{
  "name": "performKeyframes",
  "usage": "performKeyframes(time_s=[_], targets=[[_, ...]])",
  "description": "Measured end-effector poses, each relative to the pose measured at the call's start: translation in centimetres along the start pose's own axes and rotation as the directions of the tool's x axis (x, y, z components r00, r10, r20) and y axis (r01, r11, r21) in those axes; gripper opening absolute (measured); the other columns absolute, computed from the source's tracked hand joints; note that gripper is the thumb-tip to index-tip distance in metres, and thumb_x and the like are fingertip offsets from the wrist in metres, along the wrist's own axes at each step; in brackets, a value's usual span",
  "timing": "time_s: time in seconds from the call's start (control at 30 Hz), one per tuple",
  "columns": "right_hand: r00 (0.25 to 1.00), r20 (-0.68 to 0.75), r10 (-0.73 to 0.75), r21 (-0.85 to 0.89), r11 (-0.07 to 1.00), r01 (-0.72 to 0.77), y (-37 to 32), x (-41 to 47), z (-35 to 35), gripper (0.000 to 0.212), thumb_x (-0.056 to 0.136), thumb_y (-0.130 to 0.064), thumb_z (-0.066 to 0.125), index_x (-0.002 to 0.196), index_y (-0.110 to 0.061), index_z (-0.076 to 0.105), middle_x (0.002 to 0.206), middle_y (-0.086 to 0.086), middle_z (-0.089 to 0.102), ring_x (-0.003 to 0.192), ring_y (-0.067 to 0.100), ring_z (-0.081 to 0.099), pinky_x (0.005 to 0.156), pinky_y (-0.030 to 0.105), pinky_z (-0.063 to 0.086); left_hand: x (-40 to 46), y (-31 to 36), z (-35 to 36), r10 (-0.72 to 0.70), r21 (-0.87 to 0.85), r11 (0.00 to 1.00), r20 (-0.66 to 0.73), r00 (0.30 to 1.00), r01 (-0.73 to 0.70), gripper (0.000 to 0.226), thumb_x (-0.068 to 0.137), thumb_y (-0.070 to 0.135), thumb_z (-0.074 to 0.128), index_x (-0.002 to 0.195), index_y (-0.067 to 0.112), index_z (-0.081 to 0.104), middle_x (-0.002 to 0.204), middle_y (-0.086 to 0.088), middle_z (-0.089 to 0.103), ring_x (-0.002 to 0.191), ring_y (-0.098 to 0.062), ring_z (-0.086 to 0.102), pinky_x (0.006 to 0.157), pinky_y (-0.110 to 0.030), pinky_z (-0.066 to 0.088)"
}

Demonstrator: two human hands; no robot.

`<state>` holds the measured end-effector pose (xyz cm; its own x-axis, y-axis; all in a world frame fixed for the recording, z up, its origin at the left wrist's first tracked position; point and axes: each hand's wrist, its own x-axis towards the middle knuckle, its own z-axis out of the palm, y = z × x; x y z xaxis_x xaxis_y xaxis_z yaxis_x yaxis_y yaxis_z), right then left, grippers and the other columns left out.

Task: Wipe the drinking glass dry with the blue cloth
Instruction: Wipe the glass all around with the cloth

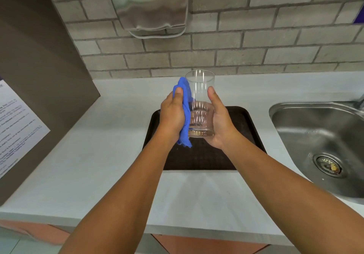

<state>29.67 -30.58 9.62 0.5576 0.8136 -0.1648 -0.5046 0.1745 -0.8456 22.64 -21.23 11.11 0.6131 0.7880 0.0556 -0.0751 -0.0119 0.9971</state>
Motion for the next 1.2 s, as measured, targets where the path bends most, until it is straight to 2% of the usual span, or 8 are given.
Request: performKeyframes(time_s=[0.13,0.23,0.43,0.63,0.87,0.97,1.1,1.2], targets=[[0.973,-0.209,-0.103,-0.142,0.987,0.074,0.2,0.3,0.4,0.081,0.078,-0.070,0.064,0.117,0.000,0.065,0.109,0.025,0.073,0.093,0.041,0.072,0.090,0.054,0.059,0.0,-0.3,0.1,0.014,0.015,1.000,-0.050,0.999,-0.013,0.027,0.101,0.045,0.035,0.105,0.031,0.059,0.102,-0.004,0.067,0.083,-0.019,0.062,0.076,-0.035,0.053],[0.953,-0.268,-0.143,-0.242,0.967,0.077,0.5,0.4,0.8,0.068,0.082,-0.073,0.057,0.105,-0.010,0.071,0.105,0.018,0.076,0.096,0.036,0.074,0.090,0.051,0.059,-0.4,-0.9,-0.1,0.064,0.048,0.997,-0.100,0.993,-0.059,0.029,0.102,0.044,0.034,0.114,0.027,0.053,0.100,0.003,0.066,0.075,-0.003,0.064,0.063,-0.017,0.051],[0.965,-0.158,-0.211,-0.392,0.910,0.135,1.2,0.6,0.7,0.049,0.075,-0.066,0.070,0.090,-0.020,0.064,0.068,-0.012,0.070,0.056,0.001,0.066,0.051,0.013,0.050,-0.9,-1.2,0.1,0.131,0.111,0.987,-0.153,0.980,-0.114,0.025,0.102,0.043,0.033,0.107,0.025,0.049,0.092,0.007,0.059,0.076,-0.006,0.061,0.060,-0.014,0.049],[0.948,-0.197,-0.252,-0.419,0.895,0.151,0.8,0.4,0.7,0.065,0.074,-0.068,0.069,0.112,-0.016,0.062,0.104,-0.002,0.070,0.087,0.009,0.068,0.076,0.026,0.051,-0.8,-0.6,0.6,0.295,0.293,0.923,-0.124,0.947,-0.249,0.041,0.103,0.039,0.032,0.138,0.022,0.044,0.106,0.004,0.045,0.081,-0.001,0.055,0.065,-0.009,0.045],[0.966,-0.150,-0.212,-0.315,0.936,0.157,0.2,0.3,1.3,0.084,0.055,-0.072,0.074,0.102,-0.004,0.063,0.088,0.001,0.072,0.075,0.009,0.070,0.071,0.027,0.060,-1.7,-0.5,1.4,0.480,0.433,0.807,-0.085,0.873,-0.402,0.056,0.101,0.039,0.033,0.153,0.021,0.025,0.107,0.003,0.038,0.081,-0.006,0.055,0.065,-0.010,0.043],[0.978,-0.141,-0.156,-0.279,0.954,0.112,-0.4,0.0,1.3,0.092,0.055,-0.074,0.073,0.114,-0.003,0.067,0.101,0.007,0.073,0.091,0.021,0.070,0.092,0.044,0.058,-0.8,-0.4,0.7,0.360,0.268,0.906,-0.080,0.930,-0.328,0.040,0.100,0.043,0.036,0.133,0.024,0.050,0.108,-0.001,0.053,0.085,-0.008,0.060,0.071,-0.016,0.050],[0.999,-0.019,-0.034,-0.156,0.987,0.031,-1.1,-0.1,0.9,0.062,0.067,-0.070,0.071,0.093,-0.014,0.073,0.081,0.009,0.072,0.070,0.026,0.072,0.070,0.041,0.059,0.0,-0.8,-0.4,-0.170,-0.199,0.966,-0.020,0.985,0.163,0.041,0.098,0.045,0.046,0.108,0.012,0.069,0.086,-0.008,0.074,0.077,-0.026,0.070,0.069,-0.038,0.059],[1.000,0.023,0.015,-0.091,0.996,-0.012,-0.9,-0.1,0.6,0.056,0.074,-0.068,0.068,0.090,-0.015,0.077,0.082,0.008,0.074,0.071,0.025,0.073,0.071,0.039,0.059,-0.3,-0.9,-0.2,-0.207,-0.189,0.961,-0.019,0.978,0.200,0.040,0.099,0.042,0.046,0.113,0.012,0.067,0.094,-0.012,0.072,0.087,-0.030,0.070,0.079,-0.042,0.058]])
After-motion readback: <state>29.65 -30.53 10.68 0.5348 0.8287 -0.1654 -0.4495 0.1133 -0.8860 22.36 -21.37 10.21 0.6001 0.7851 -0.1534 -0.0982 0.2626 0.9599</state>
